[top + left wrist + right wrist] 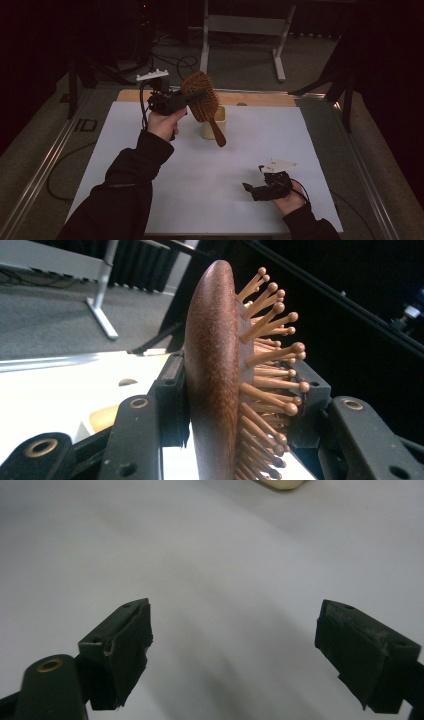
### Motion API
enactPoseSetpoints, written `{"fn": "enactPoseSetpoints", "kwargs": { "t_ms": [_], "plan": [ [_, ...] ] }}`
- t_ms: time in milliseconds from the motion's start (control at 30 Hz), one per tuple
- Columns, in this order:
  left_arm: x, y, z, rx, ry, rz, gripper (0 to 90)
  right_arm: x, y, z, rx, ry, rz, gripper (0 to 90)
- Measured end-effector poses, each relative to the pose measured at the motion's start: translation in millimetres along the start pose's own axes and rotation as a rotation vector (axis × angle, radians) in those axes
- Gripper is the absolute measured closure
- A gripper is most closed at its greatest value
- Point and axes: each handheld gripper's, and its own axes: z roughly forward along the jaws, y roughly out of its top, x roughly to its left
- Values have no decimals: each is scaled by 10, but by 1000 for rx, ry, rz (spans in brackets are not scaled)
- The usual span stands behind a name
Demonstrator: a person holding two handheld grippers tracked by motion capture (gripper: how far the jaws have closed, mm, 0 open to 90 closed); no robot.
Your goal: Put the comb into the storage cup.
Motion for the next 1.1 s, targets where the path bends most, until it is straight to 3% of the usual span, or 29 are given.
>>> {"fn": "enactPoseSetpoints", "kwargs": {
  "t_ms": [67,133,367,433,667,1100],
  "plan": [
    [19,38,13,-8,13,-1,538,-27,-13,18,-16,41,28,152],
    [32,68,30,-12,23,3,538,-38,-23,26,-25,45,25,142],
    [95,120,114,-21,55,-4,539,-33,-13,16,-44,24,-12,126],
    [122,125,143,-26,57,-14,539,-9,4,-5,-65,20,-40,125],
    [236,154,252,-46,93,-45,539,19,16,-28,-86,14,-66,125],
    [305,338,307,-91,160,-25,539,39,26,-56,-103,12,-80,125]
  ]
}}
